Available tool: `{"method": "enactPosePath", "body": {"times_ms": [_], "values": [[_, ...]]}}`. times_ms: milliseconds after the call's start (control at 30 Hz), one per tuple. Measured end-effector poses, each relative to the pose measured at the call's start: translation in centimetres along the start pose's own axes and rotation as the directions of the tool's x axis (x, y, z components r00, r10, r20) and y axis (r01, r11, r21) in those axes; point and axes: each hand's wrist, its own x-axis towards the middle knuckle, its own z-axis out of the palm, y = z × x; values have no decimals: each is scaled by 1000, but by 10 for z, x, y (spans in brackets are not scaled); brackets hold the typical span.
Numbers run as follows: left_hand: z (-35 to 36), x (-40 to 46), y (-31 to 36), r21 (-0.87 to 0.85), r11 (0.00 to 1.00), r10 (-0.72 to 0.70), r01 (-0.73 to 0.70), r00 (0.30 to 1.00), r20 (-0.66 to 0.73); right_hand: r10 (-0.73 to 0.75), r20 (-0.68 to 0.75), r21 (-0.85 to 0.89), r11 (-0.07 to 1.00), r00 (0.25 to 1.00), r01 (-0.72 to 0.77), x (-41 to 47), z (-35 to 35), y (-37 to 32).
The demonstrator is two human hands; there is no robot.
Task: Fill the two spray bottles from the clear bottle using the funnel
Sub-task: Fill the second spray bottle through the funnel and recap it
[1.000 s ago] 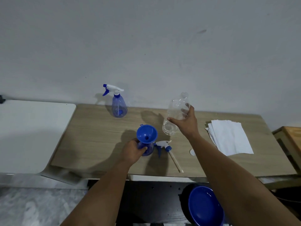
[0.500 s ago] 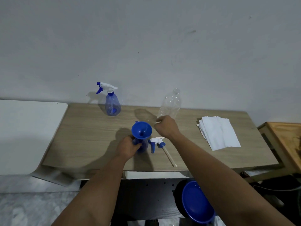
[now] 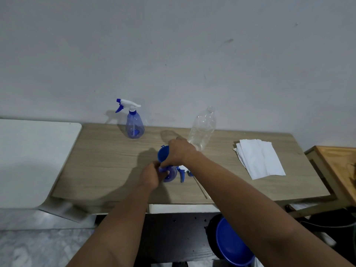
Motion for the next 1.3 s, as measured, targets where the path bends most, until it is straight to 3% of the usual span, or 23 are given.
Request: {"method": "enactPosePath", "body": {"times_ms": [100, 233, 333, 433, 767, 1067, 1300], "values": [[-3, 0, 1, 46, 998, 31, -30, 1000, -3, -22, 28, 172, 985, 999, 17, 2, -15, 3], [-7, -1, 6, 68, 991, 114, -117, 992, 55, 20, 68, 473, 880, 997, -50, 5, -49, 13], [-14, -1, 5, 135, 985, 96, -104, 993, 64, 93, 10, 577, 813, 996, -82, 13, -53, 23], [-20, 2, -2, 135, 989, 55, -62, 997, 54, 157, -53, 663, 744, 986, -83, 25, -36, 30], [-27, 11, -23, 93, 990, 100, -102, 995, 32, 373, -31, 892, 430, 927, -143, 48, 86, 40], [-26, 25, -28, 43, 986, 162, -163, 986, 29, 429, -106, 890, 443, 897, -107, 67, 116, 39], [-28, 23, -26, 53, 987, 151, -154, 987, 46, 459, -102, 818, 544, 883, -188, 67, 119, 40]]}}
